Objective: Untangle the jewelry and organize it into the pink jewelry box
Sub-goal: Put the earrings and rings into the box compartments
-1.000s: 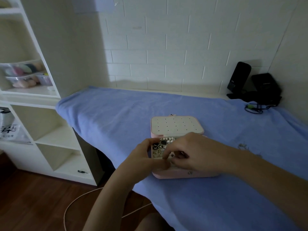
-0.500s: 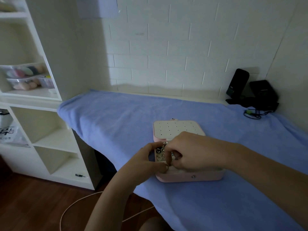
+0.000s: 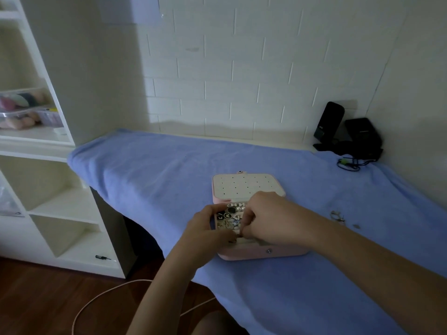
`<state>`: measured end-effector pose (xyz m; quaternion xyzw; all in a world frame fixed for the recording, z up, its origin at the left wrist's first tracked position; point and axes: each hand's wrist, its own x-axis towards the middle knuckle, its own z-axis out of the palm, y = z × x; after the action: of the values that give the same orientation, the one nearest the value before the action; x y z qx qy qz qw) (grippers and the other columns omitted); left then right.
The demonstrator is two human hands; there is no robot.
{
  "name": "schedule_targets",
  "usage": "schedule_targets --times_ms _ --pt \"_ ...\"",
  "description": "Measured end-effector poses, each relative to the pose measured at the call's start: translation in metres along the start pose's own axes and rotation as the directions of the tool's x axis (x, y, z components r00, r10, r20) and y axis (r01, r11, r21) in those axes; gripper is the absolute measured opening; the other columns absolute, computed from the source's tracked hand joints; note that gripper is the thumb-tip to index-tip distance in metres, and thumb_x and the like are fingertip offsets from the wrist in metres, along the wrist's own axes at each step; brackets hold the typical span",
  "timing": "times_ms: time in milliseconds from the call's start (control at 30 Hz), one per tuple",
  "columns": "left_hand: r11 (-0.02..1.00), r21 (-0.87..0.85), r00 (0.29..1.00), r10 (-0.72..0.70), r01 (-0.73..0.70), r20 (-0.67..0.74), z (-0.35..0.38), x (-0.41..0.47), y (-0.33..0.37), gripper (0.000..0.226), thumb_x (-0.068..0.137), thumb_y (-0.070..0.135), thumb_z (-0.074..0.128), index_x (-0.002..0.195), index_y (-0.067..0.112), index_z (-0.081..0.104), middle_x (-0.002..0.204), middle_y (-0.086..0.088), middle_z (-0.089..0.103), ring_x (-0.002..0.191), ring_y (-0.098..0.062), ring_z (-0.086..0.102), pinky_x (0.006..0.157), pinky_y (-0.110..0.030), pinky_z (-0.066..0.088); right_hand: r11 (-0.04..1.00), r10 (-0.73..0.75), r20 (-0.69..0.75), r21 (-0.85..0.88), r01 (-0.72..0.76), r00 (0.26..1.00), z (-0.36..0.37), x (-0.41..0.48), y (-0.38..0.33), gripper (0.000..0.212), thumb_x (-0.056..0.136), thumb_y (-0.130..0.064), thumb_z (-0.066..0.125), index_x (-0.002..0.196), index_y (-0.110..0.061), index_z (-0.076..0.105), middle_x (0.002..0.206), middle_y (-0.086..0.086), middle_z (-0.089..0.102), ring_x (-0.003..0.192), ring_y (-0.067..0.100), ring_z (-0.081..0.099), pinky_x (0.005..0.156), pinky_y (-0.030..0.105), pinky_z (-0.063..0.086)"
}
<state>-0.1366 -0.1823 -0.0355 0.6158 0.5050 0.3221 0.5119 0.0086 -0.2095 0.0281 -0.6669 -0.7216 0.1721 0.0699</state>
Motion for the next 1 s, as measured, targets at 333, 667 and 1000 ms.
schedule_targets --times_ms 333,667,1000 --pt "1.000 0.003 0.999 0.030 -0.030 0.011 0.000 -0.001 0.000 0.059 0.061 0.022 0.072 0.114 0.035 0.052 0.122 -0.003 0.053 0.106 -0.019 0.055 0.092 -0.037 0.050 0.997 -0.073 -0.011 -0.011 0.072 0.997 -0.002 -0.008 -0.009 0.015 0.083 -0.018 0.059 0.086 -0.020 0.073 0.062 -0.010 0.056 0.062 0.009 0.053 0.057 0.024 0.043" --pt "1.000 0.015 1.000 0.021 -0.021 0.008 0.001 -0.001 0.002 0.070 0.048 0.029 0.071 0.115 0.036 0.052 0.118 0.000 0.055 0.104 -0.019 0.057 0.091 -0.037 0.051 0.884 -0.168 0.014 0.445 0.145 0.986 -0.024 -0.013 0.012 0.016 0.089 -0.006 0.060 0.085 -0.015 0.073 0.066 -0.003 0.070 0.060 0.005 0.065 0.058 0.014 0.047" --pt "0.922 -0.043 0.914 0.374 -0.385 -0.158 -0.002 -0.028 0.016 0.033 0.071 0.036 0.072 0.103 0.040 0.065 0.120 0.022 0.054 0.105 0.016 0.048 0.083 -0.008 0.037 0.554 -0.116 -0.108 0.818 0.155 0.987 -0.026 -0.040 0.023 0.006 0.082 0.000 0.063 0.088 -0.001 0.065 0.081 0.013 0.074 0.074 0.018 0.071 0.063 0.020 0.056"
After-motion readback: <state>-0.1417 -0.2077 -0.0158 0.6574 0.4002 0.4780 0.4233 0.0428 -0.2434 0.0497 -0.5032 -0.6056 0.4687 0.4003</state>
